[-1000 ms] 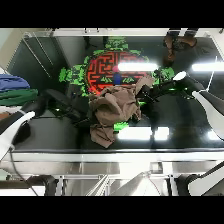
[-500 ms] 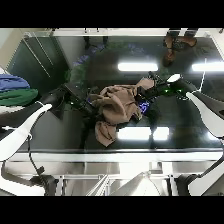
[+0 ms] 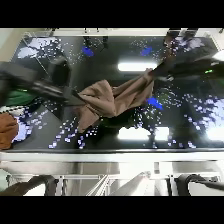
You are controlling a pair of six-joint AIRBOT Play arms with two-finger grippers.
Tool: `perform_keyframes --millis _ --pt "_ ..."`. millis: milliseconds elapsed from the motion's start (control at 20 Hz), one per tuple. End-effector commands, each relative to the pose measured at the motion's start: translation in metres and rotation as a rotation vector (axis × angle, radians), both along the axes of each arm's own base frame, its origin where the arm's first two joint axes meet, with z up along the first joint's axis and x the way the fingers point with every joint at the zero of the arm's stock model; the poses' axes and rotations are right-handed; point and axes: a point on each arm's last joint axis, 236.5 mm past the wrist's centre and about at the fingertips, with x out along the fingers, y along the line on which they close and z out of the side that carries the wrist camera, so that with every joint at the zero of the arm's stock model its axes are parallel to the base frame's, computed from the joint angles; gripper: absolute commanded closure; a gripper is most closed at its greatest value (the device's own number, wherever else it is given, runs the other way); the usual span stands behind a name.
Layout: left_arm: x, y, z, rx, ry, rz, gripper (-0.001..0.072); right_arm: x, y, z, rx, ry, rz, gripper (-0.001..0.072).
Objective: Fold the shirts.
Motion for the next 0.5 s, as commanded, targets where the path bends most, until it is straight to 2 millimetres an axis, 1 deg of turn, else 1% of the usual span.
perform_keyframes --millis 0,50,100,150,200,250,300,350,400,450 --pt "-0.060 0.030 0.107 -0.049 -0.294 0.034 0.0682 -0.086 -0.008 0.142 -0.044 -0.420 -0.052 0.0684" --pt "-0.070 0.039 0.137 -0.014 -0.423 0.095 0.0681 -0.111 -0.012 0.179 -0.068 -0.559 -0.112 0.0684" --pt "-0.075 0.048 0.167 0.027 -0.558 0.165 0.0679 -0.128 -0.022 0.206 -0.116 -0.685 -0.194 0.0684" --pt "-0.077 0.056 0.193 0.062 -0.668 0.229 0.0679 -0.141 -0.029 0.224 -0.141 -0.765 -0.251 0.0685" --pt "-0.074 0.064 0.213 0.091 -0.747 0.288 0.0679 -0.147 -0.034 0.234 -0.141 -0.795 -0.288 0.0685" --pt "-0.068 0.072 0.225 0.111 -0.788 0.320 0.0679 -0.144 -0.035 0.232 -0.141 -0.779 -0.298 0.0685" --pt "-0.059 0.077 0.229 0.109 -0.782 0.322 0.0679 -0.130 -0.035 0.218 -0.136 -0.725 -0.283 0.0685" --pt "-0.046 0.079 0.224 0.091 -0.740 0.307 0.0679 -0.111 -0.033 0.196 -0.132 -0.655 -0.267 0.0685" --pt "-0.029 0.078 0.212 0.058 -0.669 0.282 0.0679 -0.085 -0.031 0.165 -0.130 -0.562 -0.249 0.0684" --pt "-0.013 0.074 0.192 0.035 -0.583 0.234 0.0678 -0.062 -0.028 0.130 -0.129 -0.462 -0.229 0.0685"
